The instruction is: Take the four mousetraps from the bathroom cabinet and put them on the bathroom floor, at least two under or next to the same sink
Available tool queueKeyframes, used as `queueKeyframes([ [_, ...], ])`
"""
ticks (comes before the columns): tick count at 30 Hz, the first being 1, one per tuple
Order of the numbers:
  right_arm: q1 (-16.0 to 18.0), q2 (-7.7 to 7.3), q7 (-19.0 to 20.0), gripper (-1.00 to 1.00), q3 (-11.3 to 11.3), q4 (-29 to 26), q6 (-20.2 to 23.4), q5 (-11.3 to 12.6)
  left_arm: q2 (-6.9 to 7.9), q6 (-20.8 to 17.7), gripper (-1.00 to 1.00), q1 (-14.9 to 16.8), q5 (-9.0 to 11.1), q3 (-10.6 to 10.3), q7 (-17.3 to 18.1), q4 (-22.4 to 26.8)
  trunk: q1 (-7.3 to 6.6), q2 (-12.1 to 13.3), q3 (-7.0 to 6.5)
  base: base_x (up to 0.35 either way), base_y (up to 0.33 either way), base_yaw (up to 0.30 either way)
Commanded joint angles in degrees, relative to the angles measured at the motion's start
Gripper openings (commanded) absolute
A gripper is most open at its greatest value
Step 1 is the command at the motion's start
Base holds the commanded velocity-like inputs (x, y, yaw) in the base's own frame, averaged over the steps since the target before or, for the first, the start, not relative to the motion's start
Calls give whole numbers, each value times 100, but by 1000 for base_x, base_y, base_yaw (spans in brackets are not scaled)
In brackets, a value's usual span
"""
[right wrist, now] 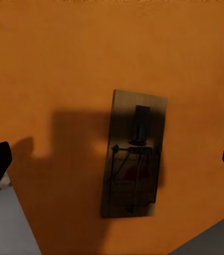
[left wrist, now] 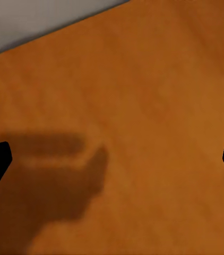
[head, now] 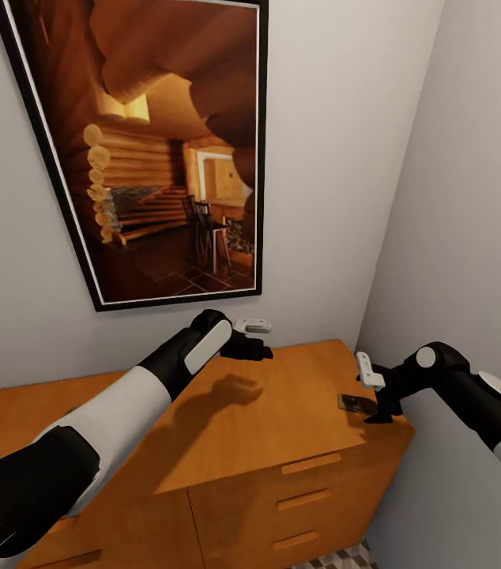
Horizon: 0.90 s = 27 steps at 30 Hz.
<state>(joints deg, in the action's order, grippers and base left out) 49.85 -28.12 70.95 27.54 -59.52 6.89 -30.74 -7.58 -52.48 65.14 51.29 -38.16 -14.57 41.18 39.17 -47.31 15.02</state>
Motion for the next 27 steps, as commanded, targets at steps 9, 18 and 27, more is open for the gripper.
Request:
queueKeyframes([
  [9,6,-4,10,100,12,-3,37,7,2,0,100,7,63,-16,-55,-3,1,-7,9,0,0,0],
  [18,6,-16,12,100,7,23,32,13,2,-5,100,7,65,-16,-55,-2,1,-7,9,7,0,0],
  [27,3,-5,15,100,0,133,25,25,2,-7,100,7,66,-16,-55,1,1,-7,9,174,0,0],
])
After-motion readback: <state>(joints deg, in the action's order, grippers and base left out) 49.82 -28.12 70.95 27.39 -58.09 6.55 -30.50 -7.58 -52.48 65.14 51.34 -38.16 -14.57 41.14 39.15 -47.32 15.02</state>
